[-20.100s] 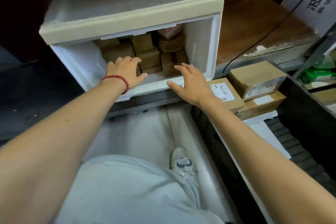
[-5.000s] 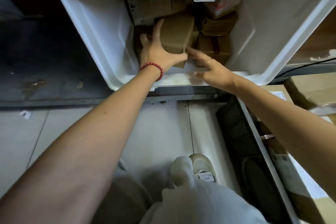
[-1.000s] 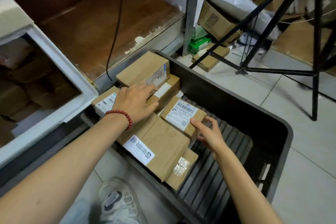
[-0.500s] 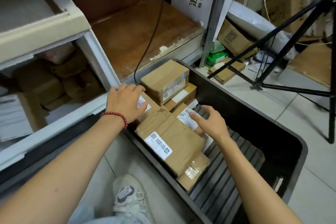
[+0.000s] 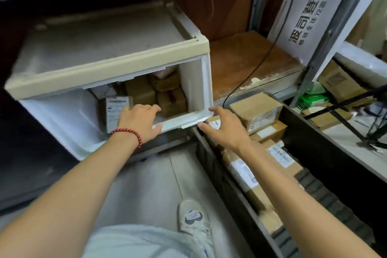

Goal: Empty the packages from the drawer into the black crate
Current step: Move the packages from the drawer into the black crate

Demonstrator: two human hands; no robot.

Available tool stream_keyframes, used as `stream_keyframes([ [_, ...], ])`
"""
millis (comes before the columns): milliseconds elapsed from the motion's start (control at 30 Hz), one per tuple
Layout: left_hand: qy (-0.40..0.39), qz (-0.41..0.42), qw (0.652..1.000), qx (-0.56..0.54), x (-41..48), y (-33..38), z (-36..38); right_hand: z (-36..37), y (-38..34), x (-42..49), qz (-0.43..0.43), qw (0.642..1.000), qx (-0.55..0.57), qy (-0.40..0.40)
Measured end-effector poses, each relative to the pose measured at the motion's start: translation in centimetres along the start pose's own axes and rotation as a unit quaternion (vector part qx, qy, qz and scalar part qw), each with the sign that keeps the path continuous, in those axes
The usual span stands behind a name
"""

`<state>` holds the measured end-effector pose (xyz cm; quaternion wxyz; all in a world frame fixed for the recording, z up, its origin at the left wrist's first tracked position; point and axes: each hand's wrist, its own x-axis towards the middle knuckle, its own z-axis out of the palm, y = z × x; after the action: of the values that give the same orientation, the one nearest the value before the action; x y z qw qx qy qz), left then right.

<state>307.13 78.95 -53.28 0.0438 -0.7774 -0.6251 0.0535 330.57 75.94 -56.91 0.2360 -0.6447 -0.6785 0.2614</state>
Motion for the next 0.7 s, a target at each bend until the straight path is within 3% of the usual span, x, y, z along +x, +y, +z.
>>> stream_keyframes([
  [367, 0.014, -0.176, 0.975, -0.135, -1.5, -10.3, 5.0, 8.8, -10.0, 7.9, -0.094, 0.989, -0.007, -0.113],
  [700, -0.041, -0.226, 0.954, -0.194, 3.2, -14.3, 11.2, 17.0, -11.5, 15.1, -0.036, 0.973, -0.033, -0.226],
])
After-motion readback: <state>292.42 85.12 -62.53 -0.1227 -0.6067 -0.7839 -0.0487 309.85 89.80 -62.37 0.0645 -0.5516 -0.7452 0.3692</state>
